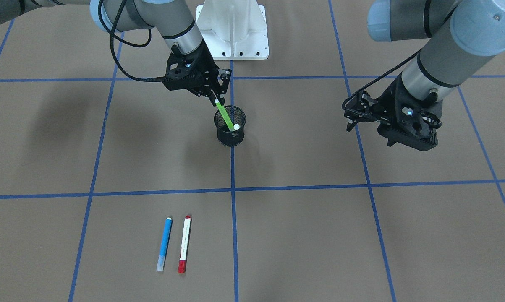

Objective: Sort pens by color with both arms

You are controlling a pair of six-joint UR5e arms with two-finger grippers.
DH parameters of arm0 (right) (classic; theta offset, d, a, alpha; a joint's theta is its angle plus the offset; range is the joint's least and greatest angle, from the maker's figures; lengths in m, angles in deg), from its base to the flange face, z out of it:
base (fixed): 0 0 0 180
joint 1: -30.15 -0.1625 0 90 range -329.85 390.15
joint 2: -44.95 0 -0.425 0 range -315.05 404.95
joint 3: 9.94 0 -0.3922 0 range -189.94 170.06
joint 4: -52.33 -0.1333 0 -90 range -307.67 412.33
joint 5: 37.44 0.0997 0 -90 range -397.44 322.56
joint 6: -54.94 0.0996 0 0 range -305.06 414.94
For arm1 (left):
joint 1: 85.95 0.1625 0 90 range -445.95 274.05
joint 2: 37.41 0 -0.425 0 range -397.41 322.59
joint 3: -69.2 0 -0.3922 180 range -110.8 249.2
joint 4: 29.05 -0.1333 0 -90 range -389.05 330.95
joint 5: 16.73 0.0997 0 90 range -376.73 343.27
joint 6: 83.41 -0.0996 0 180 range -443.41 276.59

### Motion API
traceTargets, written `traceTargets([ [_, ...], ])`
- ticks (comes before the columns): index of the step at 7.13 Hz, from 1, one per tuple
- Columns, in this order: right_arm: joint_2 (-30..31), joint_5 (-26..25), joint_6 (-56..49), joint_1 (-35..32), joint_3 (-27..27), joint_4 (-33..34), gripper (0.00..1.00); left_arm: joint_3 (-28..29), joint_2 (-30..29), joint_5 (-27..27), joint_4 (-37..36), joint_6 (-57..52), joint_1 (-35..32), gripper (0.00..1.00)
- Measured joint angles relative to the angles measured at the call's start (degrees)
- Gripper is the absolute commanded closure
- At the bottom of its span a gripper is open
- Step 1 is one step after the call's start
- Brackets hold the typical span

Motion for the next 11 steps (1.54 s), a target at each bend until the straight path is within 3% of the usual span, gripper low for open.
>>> traceTargets([
  [2, -0.81, 0.13, -0.05, -1.55, -5.38, 6.64, 1.0, 0.01, 0.0, -0.01, 0.06, -0.01, 0.0, 0.01],
  [4, -4.01, -1.29, -0.36, -3.95, -6.9, 11.53, 1.0, 0.01, 0.0, -0.01, 0.08, 0.04, 0.03, 0.01],
  [6, -6.14, -9.01, -4.41, -4.91, -3.99, 13.36, 1.0, 0.0, 0.0, -0.01, 0.14, 0.05, 0.04, 0.01],
  [8, -8.59, -16.6, -8.39, -5.01, 4.87, 11.29, 1.0, -0.19, -0.05, -0.01, 0.18, 0.05, 0.14, 0.01],
  [11, -15.07, -27.21, -9.1, -5.04, 25.31, -1.31, 1.0, -0.55, -0.01, -0.07, 0.32, -0.01, 0.23, 0.01],
])
